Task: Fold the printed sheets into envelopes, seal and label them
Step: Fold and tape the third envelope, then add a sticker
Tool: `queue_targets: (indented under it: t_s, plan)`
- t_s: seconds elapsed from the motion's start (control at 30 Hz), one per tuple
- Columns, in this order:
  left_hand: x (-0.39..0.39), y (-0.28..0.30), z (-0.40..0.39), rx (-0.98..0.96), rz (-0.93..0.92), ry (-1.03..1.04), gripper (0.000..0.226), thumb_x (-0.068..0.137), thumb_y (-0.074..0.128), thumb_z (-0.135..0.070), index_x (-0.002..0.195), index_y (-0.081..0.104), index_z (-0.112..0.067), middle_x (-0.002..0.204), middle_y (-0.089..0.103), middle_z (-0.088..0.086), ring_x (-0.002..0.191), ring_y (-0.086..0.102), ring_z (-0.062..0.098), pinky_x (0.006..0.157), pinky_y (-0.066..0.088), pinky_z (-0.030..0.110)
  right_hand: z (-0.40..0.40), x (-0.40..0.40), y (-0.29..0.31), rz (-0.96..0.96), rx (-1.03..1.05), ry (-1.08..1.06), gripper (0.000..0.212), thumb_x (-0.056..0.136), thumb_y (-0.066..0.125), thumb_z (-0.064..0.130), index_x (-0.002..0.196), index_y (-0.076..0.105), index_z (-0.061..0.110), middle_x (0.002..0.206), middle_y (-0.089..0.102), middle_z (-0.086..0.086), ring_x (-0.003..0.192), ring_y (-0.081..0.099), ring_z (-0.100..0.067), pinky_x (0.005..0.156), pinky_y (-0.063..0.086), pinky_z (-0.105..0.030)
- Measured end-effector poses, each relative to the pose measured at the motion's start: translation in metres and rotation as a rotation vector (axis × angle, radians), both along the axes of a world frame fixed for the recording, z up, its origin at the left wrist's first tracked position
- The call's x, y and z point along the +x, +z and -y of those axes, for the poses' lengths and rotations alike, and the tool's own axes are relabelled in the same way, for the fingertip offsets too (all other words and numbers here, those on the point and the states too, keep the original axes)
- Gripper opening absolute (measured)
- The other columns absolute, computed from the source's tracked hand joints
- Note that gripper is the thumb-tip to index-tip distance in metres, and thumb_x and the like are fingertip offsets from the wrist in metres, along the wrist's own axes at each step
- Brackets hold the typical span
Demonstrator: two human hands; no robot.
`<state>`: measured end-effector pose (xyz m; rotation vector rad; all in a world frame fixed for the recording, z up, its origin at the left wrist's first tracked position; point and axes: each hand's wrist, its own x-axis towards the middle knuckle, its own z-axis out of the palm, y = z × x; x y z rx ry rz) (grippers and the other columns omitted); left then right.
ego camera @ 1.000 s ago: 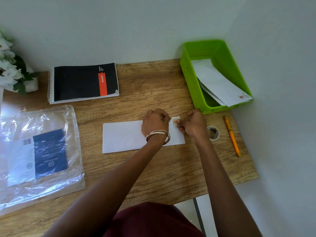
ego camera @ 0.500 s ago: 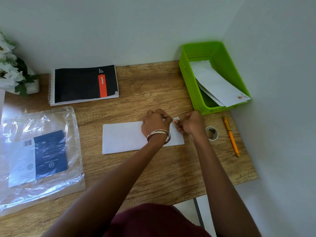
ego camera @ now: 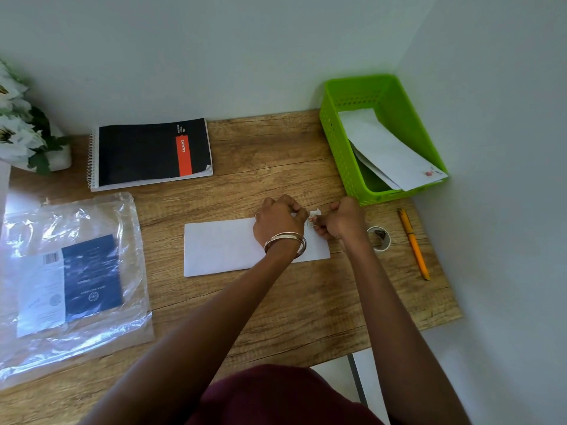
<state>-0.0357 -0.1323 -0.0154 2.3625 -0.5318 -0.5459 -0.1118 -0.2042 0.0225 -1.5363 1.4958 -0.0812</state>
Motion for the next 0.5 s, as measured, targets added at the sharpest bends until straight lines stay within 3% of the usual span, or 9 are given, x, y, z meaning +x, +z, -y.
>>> queue_targets:
  t_s: [0.13, 0.33, 0.5]
  plan:
    - [0.0001, 0.0007, 0.0001, 0.006, -0.006, -0.002, 0.010, 0.075, 0.069, -0.040, 0.080, 0.065, -0.031, 0.093, 0.056, -0.006, 0.093, 0.056, 0.022, 0.066, 0.046, 0.030, -0.0005, 0.0000, -0.0028, -0.006, -0.035, 0.019, 0.041, 0.076, 0.077, 0.004, 0.095, 0.042, 0.011, 0.084, 0.068, -0.025, 0.060, 0.065, -0.027, 0.067, 0.059, -0.047]
    - [0.0000, 0.0019, -0.0001, 0.012, -0.002, -0.003, 0.010, 0.076, 0.068, -0.039, 0.081, 0.065, -0.031, 0.094, 0.056, -0.004, 0.093, 0.056, 0.022, 0.065, 0.044, 0.029, -0.0007, -0.0027, -0.0032, -0.008, -0.080, 0.069, 0.038, 0.073, 0.079, 0.007, 0.066, 0.042, 0.016, 0.076, 0.069, -0.024, 0.061, 0.065, -0.028, 0.067, 0.057, -0.049]
    - [-0.0006, 0.0022, 0.0000, 0.017, 0.007, 0.000, 0.009, 0.076, 0.068, -0.038, 0.081, 0.065, -0.031, 0.093, 0.055, -0.005, 0.093, 0.056, 0.022, 0.064, 0.044, 0.029, 0.0020, -0.0077, -0.0075, -0.061, -0.124, 0.106, 0.051, 0.058, 0.090, 0.028, 0.063, 0.041, 0.014, 0.070, 0.061, -0.012, 0.068, 0.064, -0.028, 0.068, 0.055, -0.054]
